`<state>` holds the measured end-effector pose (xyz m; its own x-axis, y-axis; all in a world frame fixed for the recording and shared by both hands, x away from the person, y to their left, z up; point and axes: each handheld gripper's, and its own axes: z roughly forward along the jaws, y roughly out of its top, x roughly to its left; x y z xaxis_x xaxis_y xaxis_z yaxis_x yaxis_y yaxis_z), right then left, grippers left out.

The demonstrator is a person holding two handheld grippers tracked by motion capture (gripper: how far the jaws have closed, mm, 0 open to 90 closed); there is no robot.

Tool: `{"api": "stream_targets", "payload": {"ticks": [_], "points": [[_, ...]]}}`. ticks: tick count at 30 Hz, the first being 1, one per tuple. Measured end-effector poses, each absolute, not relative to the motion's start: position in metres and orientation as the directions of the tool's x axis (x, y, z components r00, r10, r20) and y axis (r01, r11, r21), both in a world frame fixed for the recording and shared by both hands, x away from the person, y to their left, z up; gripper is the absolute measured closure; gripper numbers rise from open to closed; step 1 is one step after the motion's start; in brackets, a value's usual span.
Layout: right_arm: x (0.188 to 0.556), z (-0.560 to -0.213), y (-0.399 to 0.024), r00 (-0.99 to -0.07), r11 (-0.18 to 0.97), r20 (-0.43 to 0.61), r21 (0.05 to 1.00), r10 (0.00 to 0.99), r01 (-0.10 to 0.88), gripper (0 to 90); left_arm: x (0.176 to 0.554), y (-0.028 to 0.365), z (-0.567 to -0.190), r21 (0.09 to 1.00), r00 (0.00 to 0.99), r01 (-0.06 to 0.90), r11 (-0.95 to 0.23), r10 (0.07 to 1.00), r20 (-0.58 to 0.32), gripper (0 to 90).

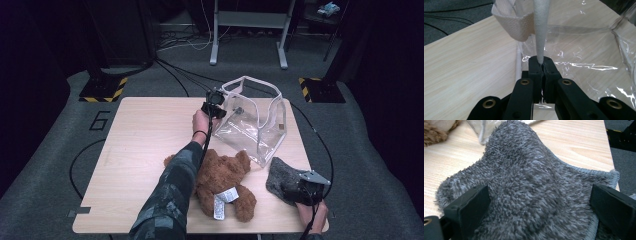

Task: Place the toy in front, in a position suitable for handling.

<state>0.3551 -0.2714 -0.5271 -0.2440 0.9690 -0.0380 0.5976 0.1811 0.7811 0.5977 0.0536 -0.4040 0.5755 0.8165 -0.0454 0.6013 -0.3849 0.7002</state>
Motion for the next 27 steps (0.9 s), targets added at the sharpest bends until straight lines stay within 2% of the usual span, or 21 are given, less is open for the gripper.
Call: {"api": "stream_targets", "payload": {"ticks": [6,14,27], "points": [[0.355,-0.527,-0.271,-0.238,0.181,-0.044,0.784,0.970,0.594,3.0,0.593,0.069,-0.405,0.706,0.545,0.619,-0.345,0.836,-0.070,87.3],[0.355,-0.527,-0.271,-0.236,0.178,-0.041,0.781,0.971,0.598,3.0,0.589,0.092,-0.400,0.700,0.514,0.632,-0.332,0.856,-0.058,87.4],[0.356,-0.527,-0.271,-0.235,0.184,-0.048,0.779,0.971,0.600,3.1,0.579,0.150,-0.405,0.686,0.390,0.700,-0.196,0.911,-0.138,87.3]]}}
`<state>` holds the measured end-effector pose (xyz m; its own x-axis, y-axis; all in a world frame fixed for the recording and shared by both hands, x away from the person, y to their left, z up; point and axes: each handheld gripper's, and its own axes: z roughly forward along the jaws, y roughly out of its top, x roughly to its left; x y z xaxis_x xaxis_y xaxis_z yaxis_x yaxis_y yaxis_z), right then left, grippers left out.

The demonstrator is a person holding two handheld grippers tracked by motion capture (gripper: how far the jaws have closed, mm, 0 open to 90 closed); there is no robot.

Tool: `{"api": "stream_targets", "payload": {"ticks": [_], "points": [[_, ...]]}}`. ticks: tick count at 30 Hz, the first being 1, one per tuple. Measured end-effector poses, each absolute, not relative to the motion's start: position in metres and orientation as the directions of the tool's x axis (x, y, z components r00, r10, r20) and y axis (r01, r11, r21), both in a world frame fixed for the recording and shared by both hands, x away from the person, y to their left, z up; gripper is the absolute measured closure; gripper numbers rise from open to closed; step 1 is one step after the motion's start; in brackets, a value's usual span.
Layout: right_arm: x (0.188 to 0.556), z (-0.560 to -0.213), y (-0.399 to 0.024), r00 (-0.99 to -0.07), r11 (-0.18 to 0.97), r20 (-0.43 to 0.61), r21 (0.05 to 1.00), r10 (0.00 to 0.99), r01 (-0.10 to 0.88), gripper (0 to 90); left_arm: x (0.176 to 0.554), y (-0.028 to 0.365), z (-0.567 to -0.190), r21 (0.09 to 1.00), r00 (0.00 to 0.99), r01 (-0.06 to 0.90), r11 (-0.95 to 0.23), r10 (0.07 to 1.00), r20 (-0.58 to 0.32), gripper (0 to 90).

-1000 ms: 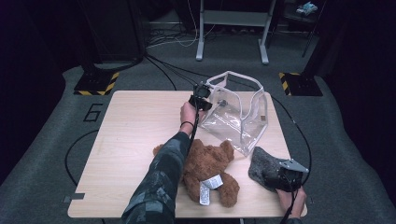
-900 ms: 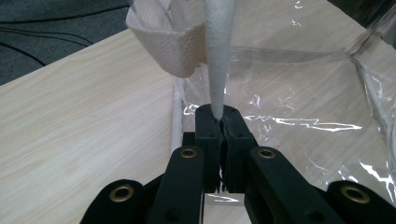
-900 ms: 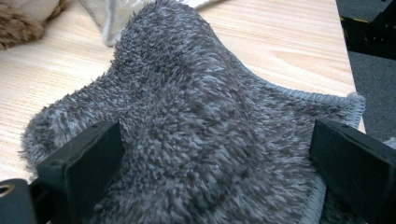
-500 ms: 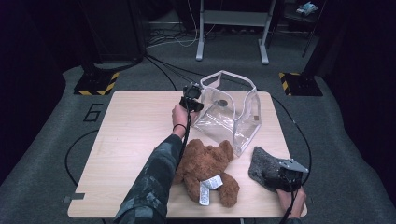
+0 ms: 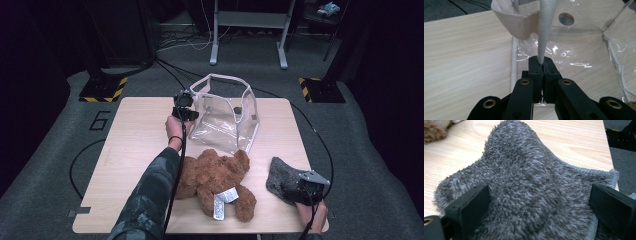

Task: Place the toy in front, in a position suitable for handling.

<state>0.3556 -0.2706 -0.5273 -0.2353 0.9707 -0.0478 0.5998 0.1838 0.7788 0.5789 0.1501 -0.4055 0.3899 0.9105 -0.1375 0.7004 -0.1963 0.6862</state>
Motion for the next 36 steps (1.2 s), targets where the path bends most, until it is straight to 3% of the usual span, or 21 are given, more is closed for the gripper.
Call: {"api": "stream_targets", "payload": {"ticks": [10,36], "points": [[0.357,-0.528,-0.272,-0.238,0.180,-0.041,0.779,0.970,0.601,3.2,0.568,0.174,-0.408,0.703,0.387,0.686,-0.188,0.913,-0.133,87.0],[0.357,-0.527,-0.273,-0.245,0.183,-0.038,0.775,0.969,0.605,3.2,0.551,0.253,-0.410,0.714,0.252,0.694,-0.093,0.960,-0.119,86.8]]}}
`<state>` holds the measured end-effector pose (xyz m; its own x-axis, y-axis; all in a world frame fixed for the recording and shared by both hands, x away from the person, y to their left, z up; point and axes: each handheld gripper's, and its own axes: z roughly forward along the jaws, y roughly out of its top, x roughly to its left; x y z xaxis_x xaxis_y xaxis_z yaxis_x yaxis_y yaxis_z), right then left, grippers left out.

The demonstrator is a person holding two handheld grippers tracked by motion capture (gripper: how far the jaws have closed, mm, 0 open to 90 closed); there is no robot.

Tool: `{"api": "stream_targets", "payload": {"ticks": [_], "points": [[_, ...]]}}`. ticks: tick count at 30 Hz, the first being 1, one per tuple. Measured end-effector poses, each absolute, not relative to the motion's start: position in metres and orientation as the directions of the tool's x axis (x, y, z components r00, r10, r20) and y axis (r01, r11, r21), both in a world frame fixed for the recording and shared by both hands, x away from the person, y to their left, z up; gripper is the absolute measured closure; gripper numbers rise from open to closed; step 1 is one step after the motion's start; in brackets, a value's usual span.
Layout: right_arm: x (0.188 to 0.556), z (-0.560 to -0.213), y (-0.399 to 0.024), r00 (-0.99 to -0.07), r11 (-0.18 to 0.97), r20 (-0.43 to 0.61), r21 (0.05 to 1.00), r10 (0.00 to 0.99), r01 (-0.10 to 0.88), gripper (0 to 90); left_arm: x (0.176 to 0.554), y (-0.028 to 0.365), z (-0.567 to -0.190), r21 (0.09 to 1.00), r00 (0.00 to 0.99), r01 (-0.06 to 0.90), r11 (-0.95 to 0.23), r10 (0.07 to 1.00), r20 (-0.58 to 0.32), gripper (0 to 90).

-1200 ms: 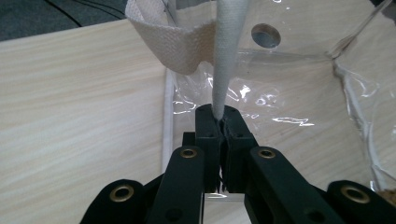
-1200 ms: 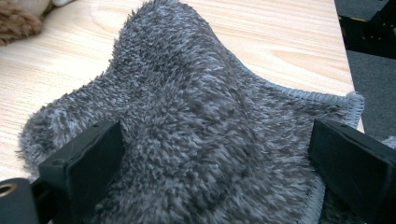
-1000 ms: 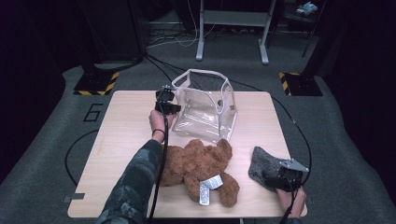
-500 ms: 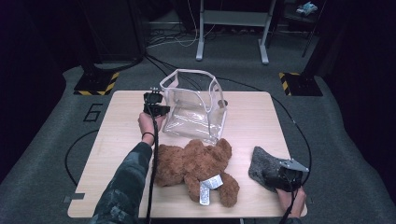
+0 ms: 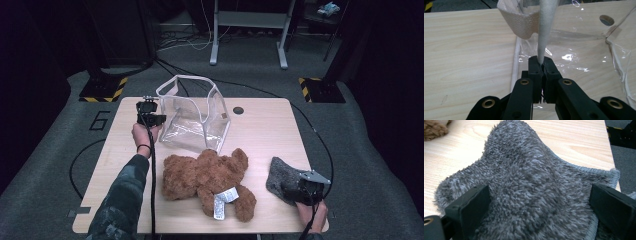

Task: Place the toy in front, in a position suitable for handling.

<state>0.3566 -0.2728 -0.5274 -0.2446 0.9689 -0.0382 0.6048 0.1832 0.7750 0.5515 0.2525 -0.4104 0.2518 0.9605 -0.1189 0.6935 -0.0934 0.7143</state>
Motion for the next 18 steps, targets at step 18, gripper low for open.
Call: {"api": "stream_targets", "payload": {"ticks": [18], "points": [[0.352,-0.525,-0.279,-0.288,0.140,0.037,0.810,0.957,0.570,0.0,0.534,0.283,-0.414,0.734,0.211,0.677,-0.045,0.968,-0.136,86.5]]}}
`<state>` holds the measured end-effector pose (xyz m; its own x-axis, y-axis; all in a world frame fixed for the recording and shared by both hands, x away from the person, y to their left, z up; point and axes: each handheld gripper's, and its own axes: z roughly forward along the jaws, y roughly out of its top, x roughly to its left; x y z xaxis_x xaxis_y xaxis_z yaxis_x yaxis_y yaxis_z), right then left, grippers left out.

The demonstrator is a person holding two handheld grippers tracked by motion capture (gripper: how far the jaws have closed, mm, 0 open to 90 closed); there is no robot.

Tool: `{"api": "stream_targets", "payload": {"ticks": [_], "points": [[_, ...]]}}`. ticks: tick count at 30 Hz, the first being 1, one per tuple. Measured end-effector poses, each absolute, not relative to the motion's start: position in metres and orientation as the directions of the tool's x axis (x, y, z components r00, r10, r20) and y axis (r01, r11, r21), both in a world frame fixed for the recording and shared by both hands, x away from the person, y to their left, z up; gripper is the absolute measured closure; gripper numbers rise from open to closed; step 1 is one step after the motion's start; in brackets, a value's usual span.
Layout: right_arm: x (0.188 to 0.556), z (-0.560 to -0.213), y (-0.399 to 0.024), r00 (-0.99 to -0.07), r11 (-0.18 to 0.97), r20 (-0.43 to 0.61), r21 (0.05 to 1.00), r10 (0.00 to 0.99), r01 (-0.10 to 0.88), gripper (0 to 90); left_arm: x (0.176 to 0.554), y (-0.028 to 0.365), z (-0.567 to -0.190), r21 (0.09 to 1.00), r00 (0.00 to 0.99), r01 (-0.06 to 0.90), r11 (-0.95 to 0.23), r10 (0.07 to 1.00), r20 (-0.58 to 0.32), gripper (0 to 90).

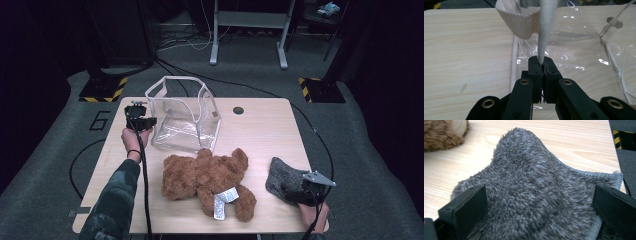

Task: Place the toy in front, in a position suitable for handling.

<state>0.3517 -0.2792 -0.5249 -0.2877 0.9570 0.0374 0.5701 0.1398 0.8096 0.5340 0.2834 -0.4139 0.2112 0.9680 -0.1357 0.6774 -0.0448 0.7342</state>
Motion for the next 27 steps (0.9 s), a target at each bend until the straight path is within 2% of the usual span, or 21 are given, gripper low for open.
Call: {"api": "stream_targets", "payload": {"ticks": [6,27], "points": [[0.348,-0.524,-0.284,-0.341,0.117,0.088,0.835,0.936,0.537,0.0,0.528,0.295,-0.415,0.738,0.189,0.674,-0.028,0.972,-0.136,86.5],[0.347,-0.524,-0.285,-0.342,0.113,0.093,0.835,0.935,0.538,0.0,0.510,0.329,-0.419,0.762,0.111,0.647,0.013,0.988,-0.111,86.2]]}}
